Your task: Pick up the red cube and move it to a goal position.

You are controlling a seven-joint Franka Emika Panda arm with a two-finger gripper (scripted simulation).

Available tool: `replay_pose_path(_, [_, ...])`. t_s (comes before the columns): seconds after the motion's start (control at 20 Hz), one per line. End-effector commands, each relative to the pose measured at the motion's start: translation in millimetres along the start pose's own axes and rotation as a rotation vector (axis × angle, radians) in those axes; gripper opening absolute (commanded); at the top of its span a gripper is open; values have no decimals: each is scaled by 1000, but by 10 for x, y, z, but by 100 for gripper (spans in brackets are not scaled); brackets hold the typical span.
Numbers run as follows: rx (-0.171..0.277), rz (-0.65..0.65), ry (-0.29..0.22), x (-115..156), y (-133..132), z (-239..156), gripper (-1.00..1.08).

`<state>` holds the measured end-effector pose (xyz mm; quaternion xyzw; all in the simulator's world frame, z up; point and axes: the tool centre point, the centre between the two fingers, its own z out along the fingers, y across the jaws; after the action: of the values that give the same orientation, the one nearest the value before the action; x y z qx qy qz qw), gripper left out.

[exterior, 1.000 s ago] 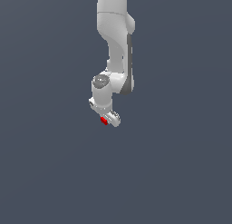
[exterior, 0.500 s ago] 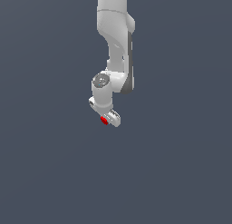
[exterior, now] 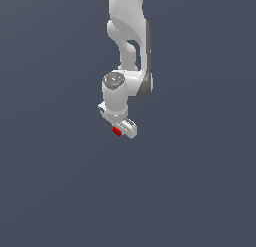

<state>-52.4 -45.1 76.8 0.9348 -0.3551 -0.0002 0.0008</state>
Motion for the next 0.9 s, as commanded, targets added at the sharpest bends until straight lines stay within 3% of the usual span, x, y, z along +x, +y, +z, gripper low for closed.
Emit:
replay_pose_path(0.0, [0, 0, 1, 28, -103, -207, -100])
replay_pose_path(0.4, [0, 0, 1, 127, -432, -838, -100])
replay_pose_path(0.85, [1, 0, 0, 189, -619, -1163, -100])
